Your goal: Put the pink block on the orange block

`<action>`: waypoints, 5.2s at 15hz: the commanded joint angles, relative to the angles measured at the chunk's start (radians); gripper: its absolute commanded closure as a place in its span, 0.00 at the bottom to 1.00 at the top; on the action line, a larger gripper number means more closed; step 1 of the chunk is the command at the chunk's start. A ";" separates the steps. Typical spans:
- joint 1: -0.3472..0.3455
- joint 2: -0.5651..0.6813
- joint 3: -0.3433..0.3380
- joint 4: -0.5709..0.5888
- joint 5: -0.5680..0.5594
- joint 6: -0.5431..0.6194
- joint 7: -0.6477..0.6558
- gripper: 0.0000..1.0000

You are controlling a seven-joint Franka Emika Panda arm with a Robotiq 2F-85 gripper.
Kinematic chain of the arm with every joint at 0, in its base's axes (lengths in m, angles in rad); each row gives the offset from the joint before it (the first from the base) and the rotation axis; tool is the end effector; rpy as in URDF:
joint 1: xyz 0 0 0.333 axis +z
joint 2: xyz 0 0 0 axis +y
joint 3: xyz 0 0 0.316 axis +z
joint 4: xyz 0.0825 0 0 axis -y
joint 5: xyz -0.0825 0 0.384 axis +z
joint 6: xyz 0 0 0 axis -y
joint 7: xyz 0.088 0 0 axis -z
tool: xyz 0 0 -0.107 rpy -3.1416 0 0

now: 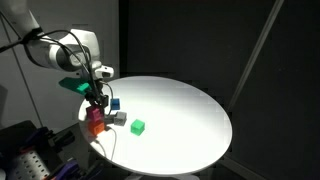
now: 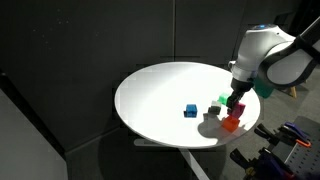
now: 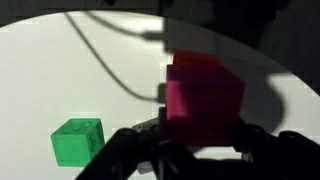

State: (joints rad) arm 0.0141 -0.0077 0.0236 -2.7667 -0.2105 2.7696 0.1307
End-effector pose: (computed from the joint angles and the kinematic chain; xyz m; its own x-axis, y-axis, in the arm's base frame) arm 0.3876 0.0236 0.2178 0.9946 0.1031 0.0131 0.1018 -0.9918 0.0771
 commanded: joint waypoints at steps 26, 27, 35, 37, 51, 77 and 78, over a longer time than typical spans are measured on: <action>0.009 0.107 -0.019 0.003 0.007 0.124 -0.056 0.11; 0.009 0.108 -0.020 0.004 0.007 0.124 -0.057 0.05; -0.005 0.031 0.022 -0.016 0.152 0.079 -0.155 0.00; -0.001 0.001 0.028 -0.014 0.206 0.055 -0.190 0.00; -0.012 -0.211 -0.029 0.057 0.218 -0.205 -0.206 0.00; -0.026 -0.403 -0.037 0.195 0.206 -0.650 -0.126 0.00; -0.019 -0.372 -0.046 0.203 0.220 -0.622 -0.154 0.00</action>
State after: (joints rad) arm -0.0016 -0.3805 -0.0245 -2.5653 0.0081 2.1484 -0.0221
